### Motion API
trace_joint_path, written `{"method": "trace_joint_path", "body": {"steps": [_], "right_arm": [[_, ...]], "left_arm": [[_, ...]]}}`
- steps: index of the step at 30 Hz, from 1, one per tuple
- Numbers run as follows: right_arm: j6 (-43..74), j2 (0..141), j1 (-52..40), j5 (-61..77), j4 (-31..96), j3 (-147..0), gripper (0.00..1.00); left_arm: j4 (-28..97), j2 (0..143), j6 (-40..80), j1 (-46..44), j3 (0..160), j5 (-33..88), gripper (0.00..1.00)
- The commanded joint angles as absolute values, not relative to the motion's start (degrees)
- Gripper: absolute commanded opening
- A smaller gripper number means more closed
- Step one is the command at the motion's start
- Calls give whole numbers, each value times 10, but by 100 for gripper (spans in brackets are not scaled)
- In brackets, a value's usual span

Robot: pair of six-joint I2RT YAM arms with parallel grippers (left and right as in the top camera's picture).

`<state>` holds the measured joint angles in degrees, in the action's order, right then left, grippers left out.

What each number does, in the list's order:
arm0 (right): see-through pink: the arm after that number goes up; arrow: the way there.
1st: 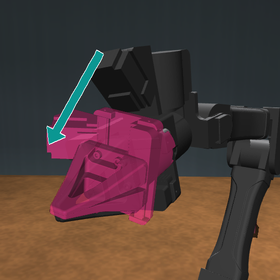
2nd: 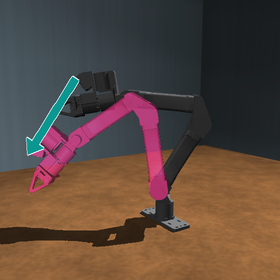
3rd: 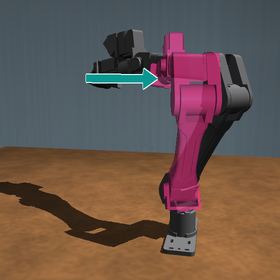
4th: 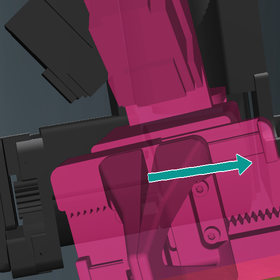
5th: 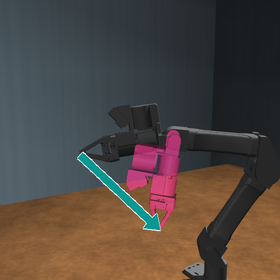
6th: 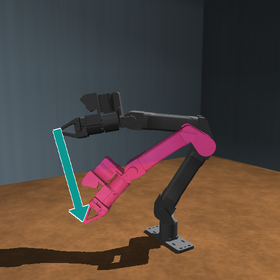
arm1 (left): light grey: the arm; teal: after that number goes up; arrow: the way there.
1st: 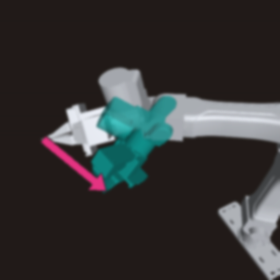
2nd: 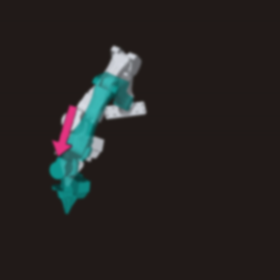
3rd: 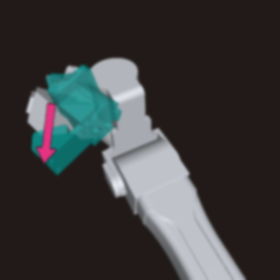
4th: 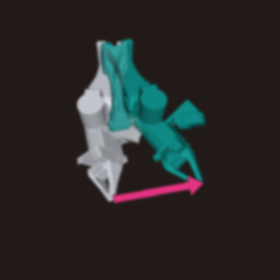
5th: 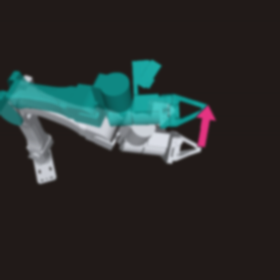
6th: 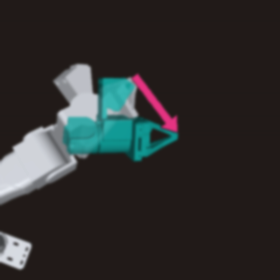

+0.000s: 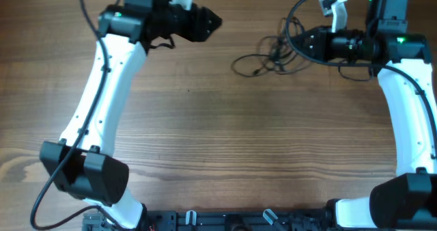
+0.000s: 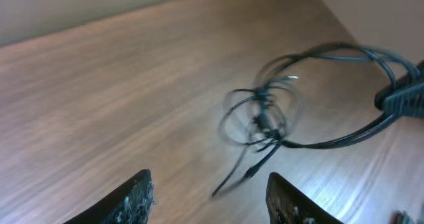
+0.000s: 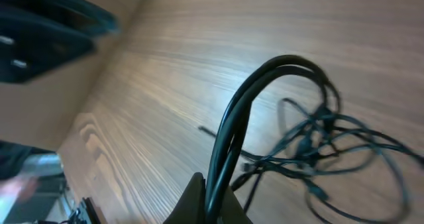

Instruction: Untangle cables

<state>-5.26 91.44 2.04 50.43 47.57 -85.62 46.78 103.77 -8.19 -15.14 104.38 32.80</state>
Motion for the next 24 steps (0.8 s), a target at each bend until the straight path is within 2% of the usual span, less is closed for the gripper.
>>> {"method": "trace_joint_path", "body": {"steps": [1,12,24], "right_arm": [[-58,890,13,564,462,-858,4],[-41,889,13,607,426,-858,4],[17,889,13,646,354,-858,4]], "left_arm": [[470,1052,-104,-177,1053,345,56],[489,1058,-133,-196,1051,368,49],[486,1072,-151,-212,1029,377,48]]}}
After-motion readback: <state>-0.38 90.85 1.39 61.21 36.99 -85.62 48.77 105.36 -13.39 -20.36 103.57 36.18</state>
